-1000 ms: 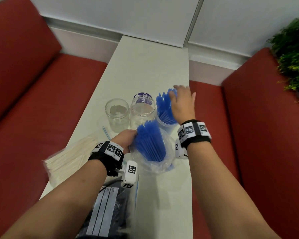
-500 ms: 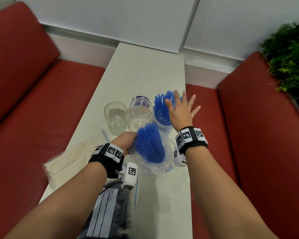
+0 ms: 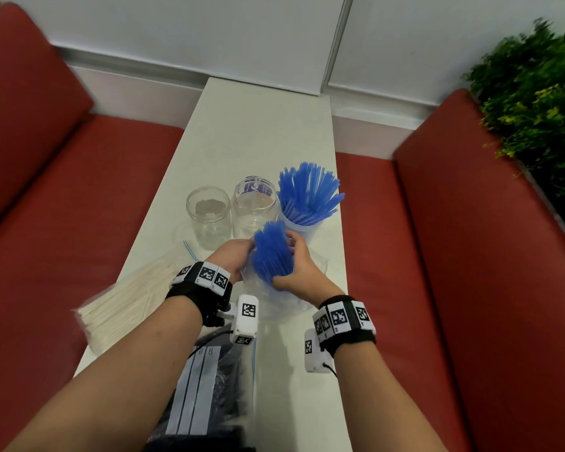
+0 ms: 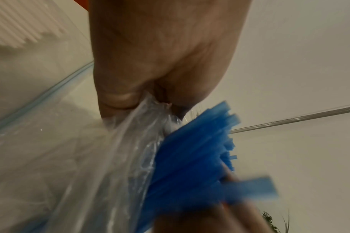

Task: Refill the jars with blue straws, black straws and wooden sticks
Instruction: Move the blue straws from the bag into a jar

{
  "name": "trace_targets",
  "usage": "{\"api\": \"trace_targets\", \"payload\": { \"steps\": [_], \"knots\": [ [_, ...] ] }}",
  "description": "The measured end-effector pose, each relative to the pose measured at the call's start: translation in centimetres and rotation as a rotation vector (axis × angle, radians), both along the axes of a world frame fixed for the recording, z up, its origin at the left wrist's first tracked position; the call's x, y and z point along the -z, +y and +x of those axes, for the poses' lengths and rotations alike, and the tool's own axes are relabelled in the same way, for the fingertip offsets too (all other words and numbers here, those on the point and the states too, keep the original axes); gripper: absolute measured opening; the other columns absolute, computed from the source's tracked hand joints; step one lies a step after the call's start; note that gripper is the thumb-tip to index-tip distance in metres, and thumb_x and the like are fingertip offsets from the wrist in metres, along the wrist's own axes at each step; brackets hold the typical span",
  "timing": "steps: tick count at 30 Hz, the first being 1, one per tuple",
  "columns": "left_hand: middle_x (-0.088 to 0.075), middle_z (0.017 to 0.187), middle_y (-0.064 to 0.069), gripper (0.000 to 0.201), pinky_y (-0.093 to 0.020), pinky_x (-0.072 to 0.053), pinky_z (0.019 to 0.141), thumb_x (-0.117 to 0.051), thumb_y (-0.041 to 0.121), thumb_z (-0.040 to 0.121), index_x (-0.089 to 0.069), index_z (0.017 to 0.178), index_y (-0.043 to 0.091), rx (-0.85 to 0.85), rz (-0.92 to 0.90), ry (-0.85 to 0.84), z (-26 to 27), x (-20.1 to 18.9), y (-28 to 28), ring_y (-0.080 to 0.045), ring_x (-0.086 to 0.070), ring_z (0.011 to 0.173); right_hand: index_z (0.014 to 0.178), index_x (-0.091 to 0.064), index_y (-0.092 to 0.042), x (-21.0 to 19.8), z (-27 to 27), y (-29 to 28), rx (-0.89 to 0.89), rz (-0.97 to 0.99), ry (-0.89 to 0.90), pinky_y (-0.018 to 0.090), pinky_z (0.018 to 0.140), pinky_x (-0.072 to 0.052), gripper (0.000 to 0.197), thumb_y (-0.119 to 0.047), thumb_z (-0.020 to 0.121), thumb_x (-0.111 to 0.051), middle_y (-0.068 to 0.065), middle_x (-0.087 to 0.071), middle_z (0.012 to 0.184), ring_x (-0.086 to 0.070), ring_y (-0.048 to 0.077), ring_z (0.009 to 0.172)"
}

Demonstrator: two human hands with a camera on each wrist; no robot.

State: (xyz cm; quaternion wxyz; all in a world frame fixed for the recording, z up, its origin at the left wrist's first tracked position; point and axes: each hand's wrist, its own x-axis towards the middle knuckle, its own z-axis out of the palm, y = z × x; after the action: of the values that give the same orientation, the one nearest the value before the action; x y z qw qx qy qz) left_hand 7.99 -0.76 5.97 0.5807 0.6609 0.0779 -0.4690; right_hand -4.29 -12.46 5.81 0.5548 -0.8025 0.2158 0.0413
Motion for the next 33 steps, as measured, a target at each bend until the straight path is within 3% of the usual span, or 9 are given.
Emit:
{"api": "trace_targets", "payload": {
  "steps": [3, 8, 10, 13, 15, 21, 27, 30, 33],
  "knots": [
    [-0.076, 0.068, -0.007, 0.022, -0.023, -0.053, 0.044, -0.05, 0.019, 0.106, -0.065, 0.105, 0.002, 0.024, 0.005, -0.018, -0.2, -0.1, 0.0, -0.017, -0.073, 0.055, 0.152, -0.022, -0.017, 2.1, -0.4, 0.7, 0.095, -0.109, -0.003, 0.036, 0.112, -0.042, 0.104, -0.007, 0.069, -0.085, 0.004, -0.033, 0.146, -0.039, 0.019, 0.133],
    [-0.075, 0.109, -0.02, 0.031, -0.04, -0.06, 0.077, -0.054, 0.023, 0.104, -0.064, 0.122, 0.0, 0.046, 0.001, -0.024, -0.6, -0.2, 0.3, -0.031, -0.073, 0.093, 0.136, -0.039, -0.016, 4.3, -1.4, 1.0, 0.275, -0.1, -0.028, 0.031, 0.103, -0.048, 0.065, 0.003, 0.08, -0.066, 0.002, -0.048, 0.131, -0.052, 0.019, 0.122],
    [-0.072, 0.118, -0.023, 0.032, -0.04, -0.058, 0.078, -0.053, 0.02, 0.103, -0.063, 0.124, -0.001, 0.06, 0.021, -0.044, -0.5, -0.1, 0.5, -0.032, -0.069, 0.096, 0.124, -0.045, -0.016, 4.6, -1.5, 1.0, 0.27, -0.165, -0.025, 0.035, 0.1, -0.05, 0.048, 0.003, 0.082, -0.057, 0.005, -0.051, 0.124, -0.054, 0.021, 0.114],
    [-0.071, 0.118, -0.023, 0.031, -0.039, -0.058, 0.078, -0.053, 0.016, 0.103, -0.063, 0.126, -0.002, 0.072, 0.031, -0.049, -0.5, 0.1, 0.7, -0.031, -0.068, 0.095, 0.111, -0.045, -0.019, 4.6, -1.4, 0.9, 0.299, -0.232, -0.042, 0.011, 0.08, -0.044, 0.029, 0.001, 0.092, -0.05, 0.004, -0.05, 0.115, -0.052, 0.017, 0.102],
    [-0.071, 0.119, -0.025, 0.031, -0.044, -0.058, 0.085, -0.055, 0.017, 0.103, -0.063, 0.125, -0.004, 0.06, 0.019, -0.039, -0.4, 0.1, 0.7, -0.032, -0.068, 0.097, 0.11, -0.043, -0.02, 4.1, -1.2, 0.8, 0.328, -0.233, -0.05, 0.005, 0.069, -0.036, 0.019, -0.006, 0.099, -0.049, -0.001, -0.049, 0.109, -0.05, 0.014, 0.098],
    [-0.075, 0.111, -0.021, 0.03, -0.05, -0.059, 0.093, -0.058, 0.026, 0.103, -0.067, 0.117, 0.001, 0.037, -0.005, -0.033, 0.6, -0.3, 0.7, -0.034, -0.073, 0.1, 0.111, -0.044, -0.019, 1.0, -0.1, -0.3, 0.429, -0.176, -0.175, 0.019, 0.063, -0.04, 0.007, -0.02, 0.105, -0.047, -0.005, -0.057, 0.091, -0.057, 0.006, 0.081],
    [-0.074, 0.111, -0.022, 0.031, -0.054, -0.055, 0.099, -0.059, 0.028, 0.102, -0.067, 0.115, 0.001, 0.036, -0.003, -0.025, 0.9, 0.1, 0.6, -0.038, -0.071, 0.107, 0.126, -0.044, -0.014, -0.3, 0.8, -0.2, 0.387, -0.043, -0.1, 0.029, 0.084, -0.049, 0.021, -0.013, 0.105, -0.045, 0.007, -0.065, 0.106, -0.063, 0.021, 0.101],
    [-0.073, 0.115, -0.024, 0.031, -0.05, -0.058, 0.09, -0.061, 0.027, 0.102, -0.066, 0.115, 0.0, 0.031, -0.008, 0.001, 0.8, 0.2, 0.5, -0.038, -0.071, 0.105, 0.126, -0.047, -0.011, -3.4, 1.3, -1.0, 0.29, -0.023, -0.112, 0.036, 0.093, -0.048, 0.021, -0.013, 0.105, -0.046, 0.002, -0.067, 0.096, -0.065, 0.019, 0.097],
    [-0.075, 0.109, -0.021, 0.032, -0.043, -0.061, 0.076, -0.059, 0.027, 0.103, -0.066, 0.116, -0.001, 0.019, -0.007, 0.01, 1.0, 0.1, 0.5, -0.034, -0.074, 0.095, 0.103, -0.051, -0.02, -10.4, 2.7, -3.2, 0.323, 0.005, -0.33, 0.036, 0.089, -0.051, 0.01, -0.01, 0.102, -0.05, 0.0, -0.068, 0.087, -0.067, 0.02, 0.093]
  ]
}}
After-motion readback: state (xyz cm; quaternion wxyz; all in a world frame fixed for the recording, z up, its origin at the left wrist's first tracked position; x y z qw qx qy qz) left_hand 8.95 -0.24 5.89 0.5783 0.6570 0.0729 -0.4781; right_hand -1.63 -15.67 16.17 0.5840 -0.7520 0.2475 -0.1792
